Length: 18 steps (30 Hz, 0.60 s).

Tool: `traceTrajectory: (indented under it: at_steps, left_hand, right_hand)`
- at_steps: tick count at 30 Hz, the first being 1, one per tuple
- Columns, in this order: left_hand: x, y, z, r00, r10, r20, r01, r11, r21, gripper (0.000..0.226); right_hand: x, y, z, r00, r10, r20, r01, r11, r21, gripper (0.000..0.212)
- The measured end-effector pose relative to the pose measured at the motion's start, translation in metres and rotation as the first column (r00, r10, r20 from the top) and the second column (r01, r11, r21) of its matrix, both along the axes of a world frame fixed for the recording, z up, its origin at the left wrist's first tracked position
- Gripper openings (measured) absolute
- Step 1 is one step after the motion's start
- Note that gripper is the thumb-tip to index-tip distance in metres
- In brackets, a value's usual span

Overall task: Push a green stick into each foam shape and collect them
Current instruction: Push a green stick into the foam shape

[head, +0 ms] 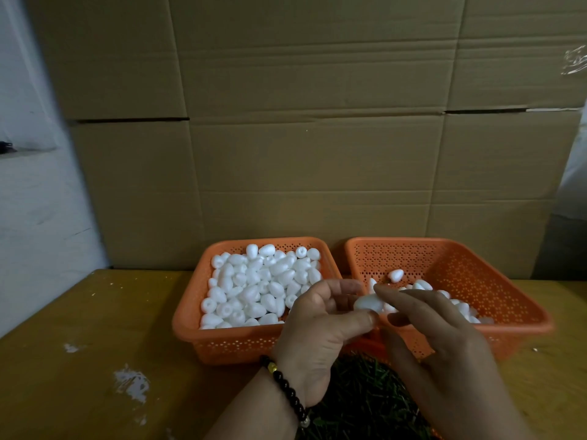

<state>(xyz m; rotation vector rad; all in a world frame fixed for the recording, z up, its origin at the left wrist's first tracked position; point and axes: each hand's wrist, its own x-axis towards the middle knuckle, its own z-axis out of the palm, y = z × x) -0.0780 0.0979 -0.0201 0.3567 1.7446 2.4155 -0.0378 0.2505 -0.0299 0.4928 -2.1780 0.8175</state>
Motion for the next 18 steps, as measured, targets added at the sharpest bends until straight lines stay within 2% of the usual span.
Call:
traceTrajectory:
  at_steps: [6,12,18]
  left_hand:
    - [0.0019,0.0013,0.0008,0.993,0.077,-0.087,-0.079,0.997,-0.026,0.054]
    - [0.0021,0.0026,-0.0002,0.984,0.088,-0.157,-0.094,0.995,-0.034,0.058]
    - [0.0021,0.004,-0.0008,0.985,0.082,-0.149,-0.08,0.997,0.024,0.062]
  right_hand:
    - [-0.0007,0.0003,-0.0008,1.0,0.006,0.007,-0.006,1.0,-0.017,0.046]
    - [-0.0017,-0.0013,-0.0014,0.999,-0.012,0.039,0.012,1.0,-0.007,0.046]
    - [-0.0026,-0.0027,-0.0029,0.999,-0.007,0.033,0.007,1.0,-0.015,0.043]
